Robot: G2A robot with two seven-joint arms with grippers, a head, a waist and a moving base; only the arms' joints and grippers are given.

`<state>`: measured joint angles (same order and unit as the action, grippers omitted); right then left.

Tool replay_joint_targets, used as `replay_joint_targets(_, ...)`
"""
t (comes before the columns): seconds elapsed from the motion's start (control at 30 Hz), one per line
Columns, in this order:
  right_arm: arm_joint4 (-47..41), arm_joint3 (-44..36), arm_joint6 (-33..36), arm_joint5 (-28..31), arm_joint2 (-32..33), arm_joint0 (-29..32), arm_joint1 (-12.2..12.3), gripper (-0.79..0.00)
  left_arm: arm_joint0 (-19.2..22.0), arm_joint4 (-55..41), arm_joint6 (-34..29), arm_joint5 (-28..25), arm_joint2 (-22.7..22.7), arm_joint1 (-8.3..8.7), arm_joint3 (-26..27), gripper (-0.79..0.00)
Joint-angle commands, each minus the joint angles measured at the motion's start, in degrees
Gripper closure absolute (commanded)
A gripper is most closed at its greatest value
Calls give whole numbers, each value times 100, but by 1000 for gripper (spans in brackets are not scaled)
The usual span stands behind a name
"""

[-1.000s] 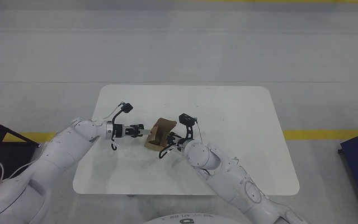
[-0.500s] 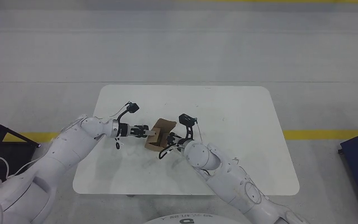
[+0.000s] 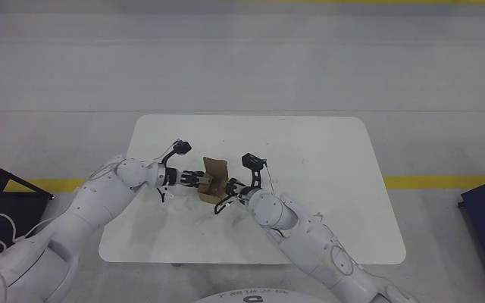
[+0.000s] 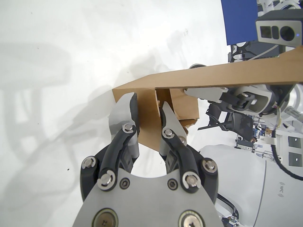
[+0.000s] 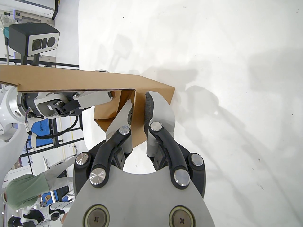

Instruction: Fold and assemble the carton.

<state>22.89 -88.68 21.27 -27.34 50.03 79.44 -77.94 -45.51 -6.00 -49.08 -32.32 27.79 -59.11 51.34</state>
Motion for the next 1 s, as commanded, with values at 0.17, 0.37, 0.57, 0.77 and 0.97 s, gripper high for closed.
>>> replay_joint_targets(0.17, 11, -128, -135, 115, 67, 143, 11, -597, -97, 297, 129, 445, 169, 62, 293, 0)
replay_joint_targets(0.37, 46, -815, 3, 1807, 604, 1022, 263, -785, -205, 513, 103, 712, 340, 141, 701, 0)
replay_joint_targets(0.57, -293, -1164, 41, 2906, 1411, 1788, 470, -785, -256, 926, 51, 1200, 433, 185, 1308, 0)
replay_joint_targets(0.77, -329, -1314, 36, 3053, 1592, 2021, 530, -785, -378, 1306, 9, 1940, 533, 232, 2077, 0)
replay_joint_targets(0.97, -210, -1359, -7, 2926, 1590, 2063, 553, -785, -591, 1465, 66, 2190, 668, 279, 2517, -785)
